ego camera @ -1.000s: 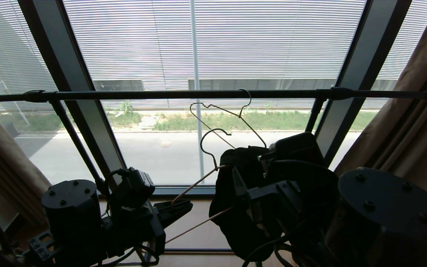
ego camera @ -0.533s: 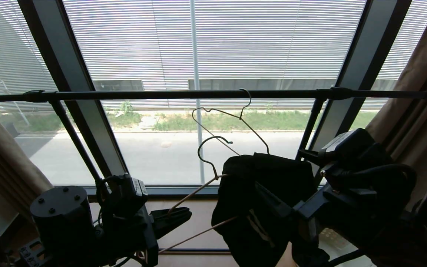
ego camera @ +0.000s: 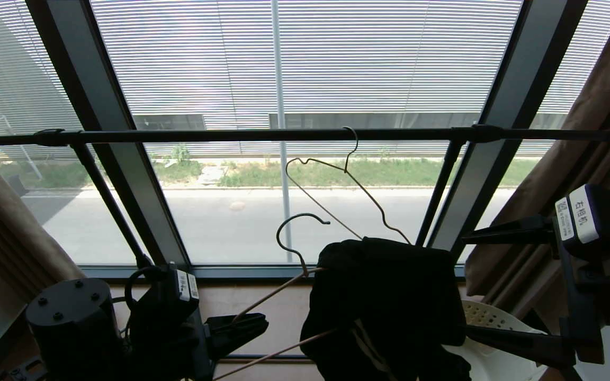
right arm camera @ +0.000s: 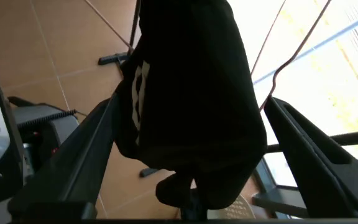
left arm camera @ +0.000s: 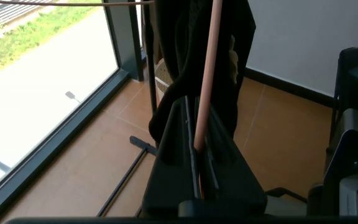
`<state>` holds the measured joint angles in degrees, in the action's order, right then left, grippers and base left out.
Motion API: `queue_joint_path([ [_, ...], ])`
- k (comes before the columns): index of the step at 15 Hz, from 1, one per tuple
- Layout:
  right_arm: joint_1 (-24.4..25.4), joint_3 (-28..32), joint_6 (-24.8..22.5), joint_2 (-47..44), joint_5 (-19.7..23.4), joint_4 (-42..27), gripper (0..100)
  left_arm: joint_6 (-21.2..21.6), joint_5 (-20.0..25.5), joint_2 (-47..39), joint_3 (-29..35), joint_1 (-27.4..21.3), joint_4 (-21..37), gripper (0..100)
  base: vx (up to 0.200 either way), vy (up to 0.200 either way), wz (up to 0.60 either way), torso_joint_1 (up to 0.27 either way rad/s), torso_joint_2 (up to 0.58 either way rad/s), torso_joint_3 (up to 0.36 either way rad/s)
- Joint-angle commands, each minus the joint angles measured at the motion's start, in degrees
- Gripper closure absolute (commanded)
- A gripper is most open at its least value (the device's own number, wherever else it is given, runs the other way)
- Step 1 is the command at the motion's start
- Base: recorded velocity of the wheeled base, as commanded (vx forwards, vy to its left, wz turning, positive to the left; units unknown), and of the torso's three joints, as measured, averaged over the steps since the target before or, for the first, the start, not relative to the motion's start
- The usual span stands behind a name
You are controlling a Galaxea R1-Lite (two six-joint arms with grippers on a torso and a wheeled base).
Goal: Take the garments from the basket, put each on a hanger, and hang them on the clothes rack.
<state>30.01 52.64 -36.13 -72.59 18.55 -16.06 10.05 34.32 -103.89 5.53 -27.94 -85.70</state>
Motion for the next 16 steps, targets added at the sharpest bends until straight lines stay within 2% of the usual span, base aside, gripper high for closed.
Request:
queue_joint_path([
  [1,-3.4,5.8,-5.4,-6.4,4.3,-5.1,0,0.6,0.3,0.2,-0.7,0.0,0.0,100,0.000,0.000,0.00,0.000,0.00,0.000],
  [3,-3.8,12.8,-9.9,-11.9,11.2,-12.8,0,1.4,2.0,0.2,-1.5,-0.4,0.0,100,0.000,0.000,0.00,0.000,0.00,0.000],
  [6,-3.8,20.9,-15.4,-19.7,16.4,-22.1,0,1.7,3.7,1.1,-2.1,-1.5,-0.1,100,0.000,0.000,0.00,0.000,0.00,0.000],
  [11,-3.6,22.2,-15.3,-25.2,22.4,-22.2,0,1.7,3.7,1.6,-2.1,-2.7,-0.7,100,0.000,0.000,0.00,0.000,0.00,0.000],
  [16,-2.8,22.2,-15.0,-26.5,22.5,-22.1,0,1.6,3.6,1.1,-0.6,-2.7,-0.7,100,0.000,0.000,0.00,0.000,0.00,0.000],
])
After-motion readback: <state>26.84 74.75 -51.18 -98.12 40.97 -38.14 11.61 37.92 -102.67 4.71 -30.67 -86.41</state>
